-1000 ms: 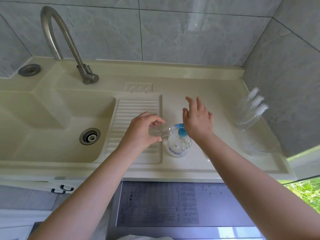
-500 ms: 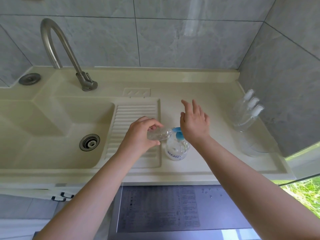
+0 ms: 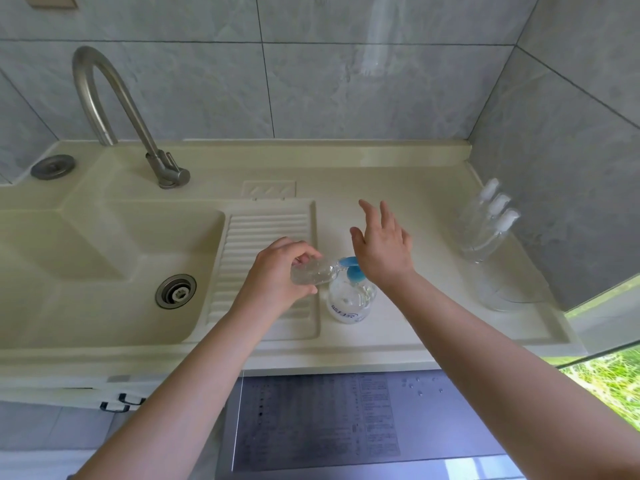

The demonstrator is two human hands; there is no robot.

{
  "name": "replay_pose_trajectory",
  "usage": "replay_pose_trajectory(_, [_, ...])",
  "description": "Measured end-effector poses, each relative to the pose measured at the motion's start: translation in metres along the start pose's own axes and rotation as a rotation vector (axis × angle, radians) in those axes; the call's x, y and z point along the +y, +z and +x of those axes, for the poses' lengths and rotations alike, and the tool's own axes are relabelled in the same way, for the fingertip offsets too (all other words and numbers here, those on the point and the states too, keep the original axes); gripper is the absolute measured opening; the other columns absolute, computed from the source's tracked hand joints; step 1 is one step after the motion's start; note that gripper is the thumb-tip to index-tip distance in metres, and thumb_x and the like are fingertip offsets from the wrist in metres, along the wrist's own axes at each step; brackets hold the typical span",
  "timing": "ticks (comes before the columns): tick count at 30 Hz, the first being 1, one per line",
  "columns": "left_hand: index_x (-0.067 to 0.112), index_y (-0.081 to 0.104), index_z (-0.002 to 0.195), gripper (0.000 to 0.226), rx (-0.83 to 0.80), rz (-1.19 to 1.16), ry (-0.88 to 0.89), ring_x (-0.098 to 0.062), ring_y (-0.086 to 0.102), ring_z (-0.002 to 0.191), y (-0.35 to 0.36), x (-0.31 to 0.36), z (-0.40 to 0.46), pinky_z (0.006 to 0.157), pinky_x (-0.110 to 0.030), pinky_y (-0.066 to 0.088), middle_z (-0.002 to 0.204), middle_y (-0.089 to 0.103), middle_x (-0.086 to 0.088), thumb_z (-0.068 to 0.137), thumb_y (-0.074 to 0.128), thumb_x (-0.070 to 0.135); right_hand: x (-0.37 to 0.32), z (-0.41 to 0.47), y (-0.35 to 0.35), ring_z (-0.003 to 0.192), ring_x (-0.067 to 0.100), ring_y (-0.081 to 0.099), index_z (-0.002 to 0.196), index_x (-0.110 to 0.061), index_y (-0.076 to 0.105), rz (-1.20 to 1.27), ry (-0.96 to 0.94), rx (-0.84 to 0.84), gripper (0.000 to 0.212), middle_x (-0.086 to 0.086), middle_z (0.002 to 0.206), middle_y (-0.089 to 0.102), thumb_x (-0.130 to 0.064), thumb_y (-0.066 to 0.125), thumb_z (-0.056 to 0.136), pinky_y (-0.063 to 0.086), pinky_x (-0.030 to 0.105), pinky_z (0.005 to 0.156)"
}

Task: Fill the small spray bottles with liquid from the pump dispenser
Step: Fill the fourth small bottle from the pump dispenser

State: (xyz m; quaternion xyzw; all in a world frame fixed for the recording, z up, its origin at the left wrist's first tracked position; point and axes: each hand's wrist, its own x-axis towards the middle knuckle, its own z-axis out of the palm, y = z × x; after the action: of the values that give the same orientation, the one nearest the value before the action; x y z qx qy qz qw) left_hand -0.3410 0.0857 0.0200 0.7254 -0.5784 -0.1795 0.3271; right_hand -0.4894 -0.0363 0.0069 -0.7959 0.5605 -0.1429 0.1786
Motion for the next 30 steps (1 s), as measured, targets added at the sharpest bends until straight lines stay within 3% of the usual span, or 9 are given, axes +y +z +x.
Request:
replay_pose_trajectory(7, [0.024,0.073,0.102,0.054,0.01,-0.011,0.0,-0.007,0.061,0.087,-0.0006,0.0003,0.0011,0.076,0.002,0.036,0.096,0.062,0.004,0.054,0.092,0.007,-0.0001,0.0021,-0.0013,0.15,0.03,0.021,0.155,-0.03,0.023,0.066,0.013,0.002,0.051,0.011,0.166,0.013,-0.032,0.035,0.106,0.016,0.047,0.118])
replay_pose_trajectory(11, [0.024,0.073,0.102,0.053,0.003,-0.002,-0.002,-0.004,0.059,0.086,-0.0007,-0.0004,0.0007,0.075,0.003,0.035,0.095,0.06,0.005,0.055,0.092,0.007,0.0011,-0.0017,0.0038,0.152,0.03,0.014,0.156,-0.032,0.02,-0.073,-0.026,0.032,0.051,0.009,0.166,0.013,-0.028,0.03,0.107,0.013,0.046,0.119])
replay_pose_trajectory(17, [0.024,0.073,0.102,0.054,0.012,-0.017,-0.009,0.0,0.058,0.084,-0.0003,-0.0014,-0.0019,0.074,0.003,0.035,0.095,0.061,0.005,0.055,0.092,0.008,0.0009,0.0006,-0.0048,0.151,0.028,0.017,0.156,-0.031,0.022,0.045,0.008,0.027,0.051,0.011,0.166,0.013,-0.034,0.033,0.106,0.014,0.046,0.118])
replay_pose_trajectory(25, [0.025,0.073,0.103,0.054,0.013,0.003,-0.018,-0.007,0.06,0.086,-0.0005,-0.0025,-0.0007,0.073,0.002,0.036,0.095,0.06,0.006,0.055,0.093,0.009,0.0003,-0.0023,0.0035,0.152,0.028,0.016,0.155,-0.031,0.024,-0.024,-0.03,0.056,0.05,0.01,0.166,0.013,-0.024,0.03,0.107,0.015,0.045,0.119])
replay_pose_trajectory(30, [0.028,0.073,0.102,0.054,0.017,-0.006,-0.019,-0.008,0.06,0.087,-0.0013,-0.0026,-0.0017,0.073,0.002,0.036,0.096,0.061,0.006,0.054,0.093,0.009,0.0011,0.0006,-0.0022,0.15,0.03,0.022,0.155,-0.029,0.024,0.055,0.006,0.047,0.05,0.011,0.166,0.013,-0.032,0.035,0.106,0.017,0.047,0.118])
